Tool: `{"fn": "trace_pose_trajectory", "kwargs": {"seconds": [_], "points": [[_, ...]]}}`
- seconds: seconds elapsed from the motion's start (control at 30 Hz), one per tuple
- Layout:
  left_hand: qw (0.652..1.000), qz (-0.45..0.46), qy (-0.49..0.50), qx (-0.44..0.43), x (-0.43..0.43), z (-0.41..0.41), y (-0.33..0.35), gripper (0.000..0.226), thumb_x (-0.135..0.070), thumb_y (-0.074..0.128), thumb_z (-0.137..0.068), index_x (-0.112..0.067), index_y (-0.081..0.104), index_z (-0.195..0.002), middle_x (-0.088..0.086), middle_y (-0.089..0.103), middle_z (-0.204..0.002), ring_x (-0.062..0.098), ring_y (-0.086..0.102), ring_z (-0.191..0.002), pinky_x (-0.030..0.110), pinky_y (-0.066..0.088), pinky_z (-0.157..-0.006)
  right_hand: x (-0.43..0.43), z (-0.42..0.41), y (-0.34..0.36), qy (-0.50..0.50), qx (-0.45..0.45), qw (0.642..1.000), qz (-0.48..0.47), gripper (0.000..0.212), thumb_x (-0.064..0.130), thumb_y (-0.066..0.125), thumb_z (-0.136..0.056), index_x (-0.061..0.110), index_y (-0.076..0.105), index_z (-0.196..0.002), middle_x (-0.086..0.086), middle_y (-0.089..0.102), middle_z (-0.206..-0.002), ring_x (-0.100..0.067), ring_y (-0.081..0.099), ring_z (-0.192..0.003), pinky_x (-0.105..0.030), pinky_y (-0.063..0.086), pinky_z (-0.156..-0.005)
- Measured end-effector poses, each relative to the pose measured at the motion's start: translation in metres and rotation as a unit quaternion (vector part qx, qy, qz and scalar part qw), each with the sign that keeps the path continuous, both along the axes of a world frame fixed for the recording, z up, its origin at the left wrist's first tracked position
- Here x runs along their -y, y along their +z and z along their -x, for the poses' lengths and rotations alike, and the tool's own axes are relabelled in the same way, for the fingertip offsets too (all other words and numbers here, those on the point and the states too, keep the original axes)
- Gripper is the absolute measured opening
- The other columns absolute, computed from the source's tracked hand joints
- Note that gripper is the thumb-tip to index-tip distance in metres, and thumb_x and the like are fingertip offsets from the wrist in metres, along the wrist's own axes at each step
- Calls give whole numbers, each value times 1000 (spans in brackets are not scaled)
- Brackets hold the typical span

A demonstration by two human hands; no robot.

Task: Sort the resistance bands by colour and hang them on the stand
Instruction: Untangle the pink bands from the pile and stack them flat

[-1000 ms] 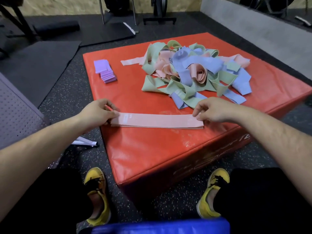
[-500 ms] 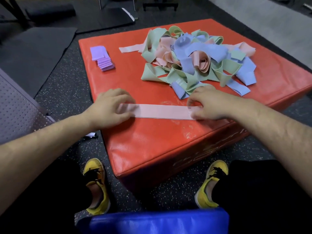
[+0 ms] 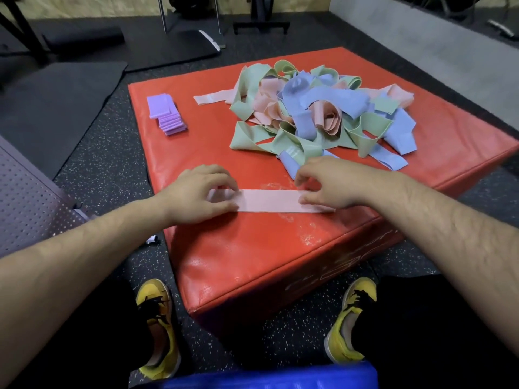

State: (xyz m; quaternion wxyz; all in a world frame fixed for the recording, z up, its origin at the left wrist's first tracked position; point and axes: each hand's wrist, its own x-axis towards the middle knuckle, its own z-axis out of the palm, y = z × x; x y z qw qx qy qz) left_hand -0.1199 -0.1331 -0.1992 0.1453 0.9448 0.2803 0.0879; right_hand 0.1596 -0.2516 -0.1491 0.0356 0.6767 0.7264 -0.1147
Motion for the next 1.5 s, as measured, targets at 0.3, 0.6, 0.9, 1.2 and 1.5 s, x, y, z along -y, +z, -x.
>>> {"fn": "trace_pose_trajectory", "kwargs": {"seconds": [0.3, 0.6, 0.9, 1.2, 1.5], "points": [[996, -20, 76, 34, -30, -86, 36, 50, -42, 57, -83, -28, 56, -131, -3, 53, -132, 23, 47, -127, 43, 41, -100, -53, 8, 19, -64, -55, 989, -121, 33, 21, 49, -98, 19, 60, -129, -3, 52, -134, -27, 44, -127, -40, 38, -106], [984, 62, 154, 67, -78, -142, 41, 66, -37, 35, -70, -34, 59, -132, 0, 52, -138, 20, 45, -132, 38, 39, -106, -117, -7, 3, -112, -67, 989, -71, 55, 7, 42, -88, 25, 49, -138, 2, 46, -141, -32, 37, -126, -47, 40, -105], [947, 137, 176, 233, -76, -157, 49, 39, 1, 42, -90, -7, 68, -118, 2, 69, -111, 20, 62, -102, 17, 44, -81, -125, -13, 3, -158, -161, 962, -152, 30, 30, 50, -98, 21, 51, -126, -2, 64, -117, -26, 39, -123, -45, 42, -100], [860, 188, 157, 448, -48, -126, 103, 47, 9, 41, -90, -21, 72, -107, -15, 74, -98, -1, 69, -97, 18, 52, -82, -132, 14, 25, -158, -324, 876, -321, 44, 44, 64, -88, 31, 53, -127, 11, 61, -124, -10, 54, -109, -30, 47, -89], [866, 69, 78, 490, -27, -105, 121, 39, 3, 53, -92, -27, 68, -111, -4, 63, -114, 11, 65, -102, 25, 51, -88, -126, 37, 59, -126, -474, 795, -358, 18, 13, 47, -102, 20, 63, -100, 13, 65, -87, -1, 58, -80, -17, 45, -72]]}}
